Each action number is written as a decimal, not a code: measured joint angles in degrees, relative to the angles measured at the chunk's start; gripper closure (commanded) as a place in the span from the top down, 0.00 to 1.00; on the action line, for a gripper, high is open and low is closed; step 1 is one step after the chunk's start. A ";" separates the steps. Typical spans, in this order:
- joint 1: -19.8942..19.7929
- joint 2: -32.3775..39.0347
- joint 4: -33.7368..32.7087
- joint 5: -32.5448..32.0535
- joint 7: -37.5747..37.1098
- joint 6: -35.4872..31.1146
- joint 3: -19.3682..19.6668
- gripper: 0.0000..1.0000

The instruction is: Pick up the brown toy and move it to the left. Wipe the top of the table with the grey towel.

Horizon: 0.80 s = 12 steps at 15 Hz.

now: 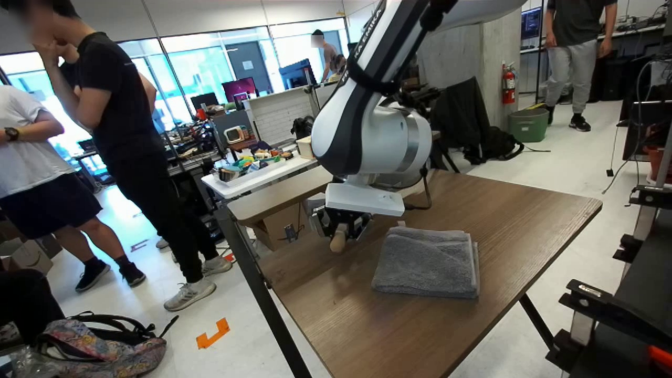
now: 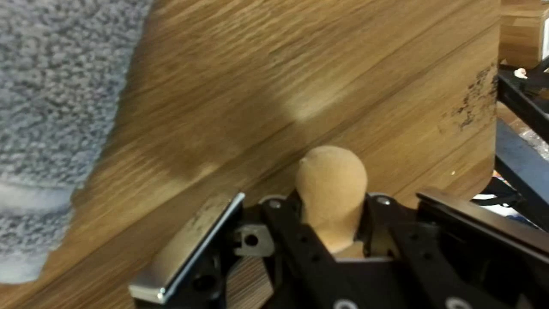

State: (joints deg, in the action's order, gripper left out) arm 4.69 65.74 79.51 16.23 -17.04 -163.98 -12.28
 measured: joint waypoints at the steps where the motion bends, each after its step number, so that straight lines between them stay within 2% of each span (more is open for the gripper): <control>1: 0.45 0.55 -0.70 0.00 0.05 -0.26 -0.02 0.04; 2: 0.83 1.09 -1.49 0.00 0.19 -0.38 -0.03 0.04; 3: 1.05 1.57 -2.28 0.00 0.46 -0.47 -0.13 0.39; 4: 1.09 1.97 -3.03 0.00 0.72 -0.48 -0.32 0.40; 12: 0.00 1.11 -3.74 0.00 2.02 -0.48 -1.25 0.98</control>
State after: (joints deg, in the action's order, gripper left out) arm 4.69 66.84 75.77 16.23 -15.01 -164.46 -13.53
